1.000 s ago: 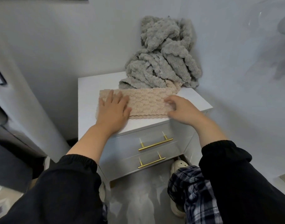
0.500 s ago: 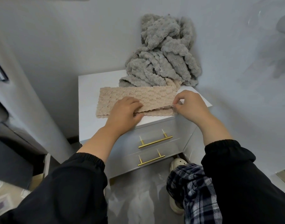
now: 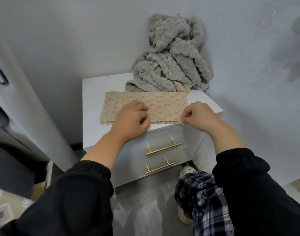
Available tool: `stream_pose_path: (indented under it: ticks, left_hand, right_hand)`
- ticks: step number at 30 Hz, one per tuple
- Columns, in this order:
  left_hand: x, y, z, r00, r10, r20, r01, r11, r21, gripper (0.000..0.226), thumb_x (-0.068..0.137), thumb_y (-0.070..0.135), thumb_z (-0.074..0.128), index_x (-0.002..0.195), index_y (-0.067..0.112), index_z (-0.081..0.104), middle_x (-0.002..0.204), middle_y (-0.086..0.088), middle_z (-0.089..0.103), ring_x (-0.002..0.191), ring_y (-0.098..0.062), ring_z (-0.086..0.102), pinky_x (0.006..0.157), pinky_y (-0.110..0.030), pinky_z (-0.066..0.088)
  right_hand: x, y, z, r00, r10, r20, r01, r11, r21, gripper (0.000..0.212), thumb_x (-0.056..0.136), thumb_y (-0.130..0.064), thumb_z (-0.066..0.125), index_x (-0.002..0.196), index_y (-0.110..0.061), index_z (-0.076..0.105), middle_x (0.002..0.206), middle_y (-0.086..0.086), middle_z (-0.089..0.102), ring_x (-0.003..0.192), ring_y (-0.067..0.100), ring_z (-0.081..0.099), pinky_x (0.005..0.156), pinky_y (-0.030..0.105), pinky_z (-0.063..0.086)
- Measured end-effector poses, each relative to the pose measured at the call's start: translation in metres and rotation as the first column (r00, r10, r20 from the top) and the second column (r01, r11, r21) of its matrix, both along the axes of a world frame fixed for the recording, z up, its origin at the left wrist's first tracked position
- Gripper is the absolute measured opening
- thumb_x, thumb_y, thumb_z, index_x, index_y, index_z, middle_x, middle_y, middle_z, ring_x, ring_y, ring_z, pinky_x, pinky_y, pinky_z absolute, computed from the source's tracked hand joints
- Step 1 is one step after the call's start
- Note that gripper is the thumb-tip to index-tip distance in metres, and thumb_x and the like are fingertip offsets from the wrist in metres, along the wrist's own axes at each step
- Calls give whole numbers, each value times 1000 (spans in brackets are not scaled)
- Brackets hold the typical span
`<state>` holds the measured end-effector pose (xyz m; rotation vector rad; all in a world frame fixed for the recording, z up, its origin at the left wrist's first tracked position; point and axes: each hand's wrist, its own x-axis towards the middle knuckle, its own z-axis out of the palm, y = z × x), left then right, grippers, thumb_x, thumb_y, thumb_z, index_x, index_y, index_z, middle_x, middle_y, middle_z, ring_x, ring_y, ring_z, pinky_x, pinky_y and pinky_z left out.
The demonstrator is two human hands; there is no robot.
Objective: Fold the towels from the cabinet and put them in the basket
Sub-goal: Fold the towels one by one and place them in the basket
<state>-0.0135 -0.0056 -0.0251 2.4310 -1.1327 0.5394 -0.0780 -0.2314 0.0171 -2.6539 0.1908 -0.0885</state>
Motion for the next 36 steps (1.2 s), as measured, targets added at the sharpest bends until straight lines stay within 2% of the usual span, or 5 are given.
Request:
stream_pose_path:
  ticks: [12, 24, 28, 32, 36]
  left_hand:
    - [1, -12, -7, 956, 218, -197, -154, 942, 300, 51, 102, 42, 26, 151, 30, 18, 161, 2, 6, 148, -21, 0, 117, -47, 4]
    - [-23, -29, 29, 949, 91, -301, -83, 996, 37, 35, 95, 36, 48, 73, 13, 62, 68, -1, 59, 69, -22, 54, 64, -32, 44]
    - [-27, -33, 37, 907, 112, -406, -265, 901, -343, 23, 88, 34, 62, 71, 20, 58, 71, 6, 60, 70, -15, 53, 69, -32, 45]
    - [-18, -29, 47, 656, -227, -719, -325, 776, -541, 81, 75, 39, 77, 142, 28, 33, 133, 10, 47, 119, -6, 45, 92, -23, 39]
    - [-14, -26, 42, 363, -434, -825, -382, 738, -556, 73, 62, 31, 86, 127, 19, 56, 121, 0, 61, 110, -16, 60, 89, -27, 51]
  right_hand:
    - [-2, -19, -5, 863, -364, -349, 451, 867, 211, 61, 99, -46, 34, 79, 2, 66, 68, 12, 67, 59, 25, 62, 62, 29, 46]
    - [5, 1, 4, 904, -427, 27, 257, 593, 763, 13, 79, -14, 56, 66, -13, 53, 65, 6, 56, 64, 21, 57, 67, 40, 53]
    - [5, 9, 13, 958, -278, 68, 18, 296, 955, 21, 95, -3, 45, 79, -10, 57, 61, 2, 61, 59, 17, 57, 57, 29, 43]
    - [-7, 16, 23, 989, -76, 126, -105, 240, 965, 22, 97, 2, 39, 86, -11, 53, 63, 3, 62, 54, 12, 60, 50, 21, 50]
    - [-8, 19, 20, 988, 14, 152, -149, 309, 939, 16, 93, 3, 47, 88, -11, 53, 68, 10, 59, 54, 16, 58, 50, 24, 49]
